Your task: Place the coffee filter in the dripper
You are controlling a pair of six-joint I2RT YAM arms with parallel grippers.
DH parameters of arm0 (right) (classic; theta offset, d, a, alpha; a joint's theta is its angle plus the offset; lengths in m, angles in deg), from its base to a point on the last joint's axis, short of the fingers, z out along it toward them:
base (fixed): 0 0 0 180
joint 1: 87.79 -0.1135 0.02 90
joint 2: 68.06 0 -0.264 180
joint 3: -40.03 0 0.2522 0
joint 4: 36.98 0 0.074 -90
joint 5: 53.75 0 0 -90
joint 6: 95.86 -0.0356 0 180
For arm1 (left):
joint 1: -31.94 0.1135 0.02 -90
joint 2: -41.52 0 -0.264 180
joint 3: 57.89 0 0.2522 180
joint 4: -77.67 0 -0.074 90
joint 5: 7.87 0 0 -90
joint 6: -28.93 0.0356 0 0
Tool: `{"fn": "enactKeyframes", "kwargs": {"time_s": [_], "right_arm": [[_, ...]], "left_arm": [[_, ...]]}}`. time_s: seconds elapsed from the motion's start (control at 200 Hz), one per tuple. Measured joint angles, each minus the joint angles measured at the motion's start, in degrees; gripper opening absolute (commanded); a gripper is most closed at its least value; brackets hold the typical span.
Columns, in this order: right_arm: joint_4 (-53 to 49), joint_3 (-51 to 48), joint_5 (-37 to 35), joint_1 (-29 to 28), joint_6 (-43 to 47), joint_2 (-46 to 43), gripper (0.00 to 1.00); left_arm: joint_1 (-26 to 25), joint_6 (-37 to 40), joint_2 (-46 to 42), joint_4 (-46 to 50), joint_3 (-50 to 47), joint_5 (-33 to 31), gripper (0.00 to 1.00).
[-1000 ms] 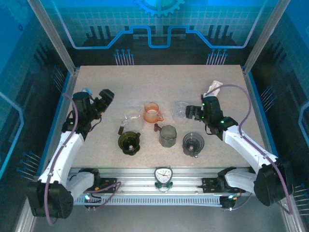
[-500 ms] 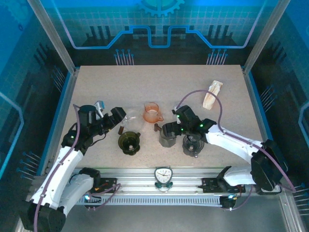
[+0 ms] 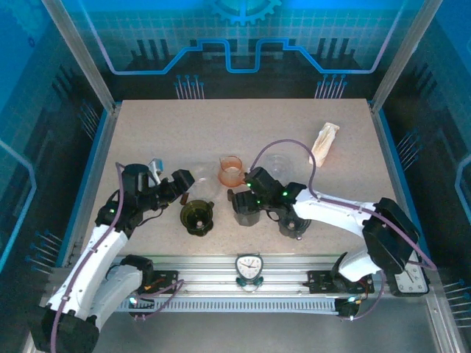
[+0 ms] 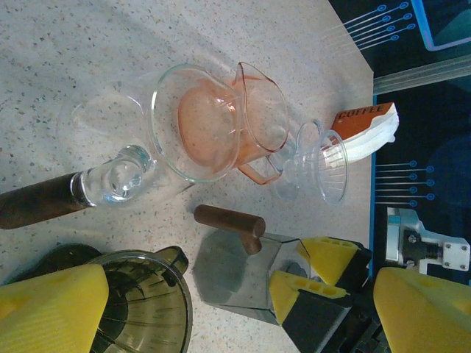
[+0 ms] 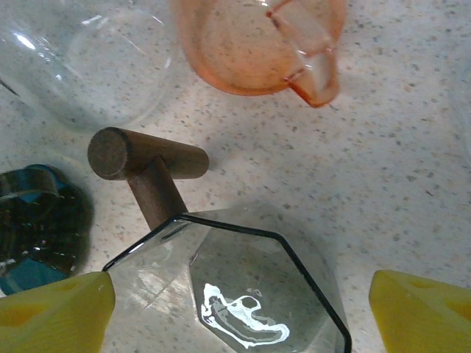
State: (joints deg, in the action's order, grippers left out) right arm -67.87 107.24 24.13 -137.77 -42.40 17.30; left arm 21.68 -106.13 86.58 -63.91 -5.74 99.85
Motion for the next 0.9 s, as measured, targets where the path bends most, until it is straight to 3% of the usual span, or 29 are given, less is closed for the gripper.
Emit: {"fn": "enactKeyframes", "kwargs": {"time_s": [0.345,0.625,0.901], "right_arm": [[-0.6,2.6,-2.5,-1.0,-1.1,-0.1,0.92],[-12.6,1.2,-6.4,2.8,-1.0,-13.4,0.87],[-25.1,-9.2,-7.4,12.3,-2.6,-28.8,0.73]], "left_arm": [[-3.0,0.2,-0.2,1.1,0.0,-0.4,0.94],[-10.1,2.1,-0.3,2.5,0.0,-4.5,0.99],[-11.0,2.2,-0.6,2.3,0.0,-6.0,0.99]]}}
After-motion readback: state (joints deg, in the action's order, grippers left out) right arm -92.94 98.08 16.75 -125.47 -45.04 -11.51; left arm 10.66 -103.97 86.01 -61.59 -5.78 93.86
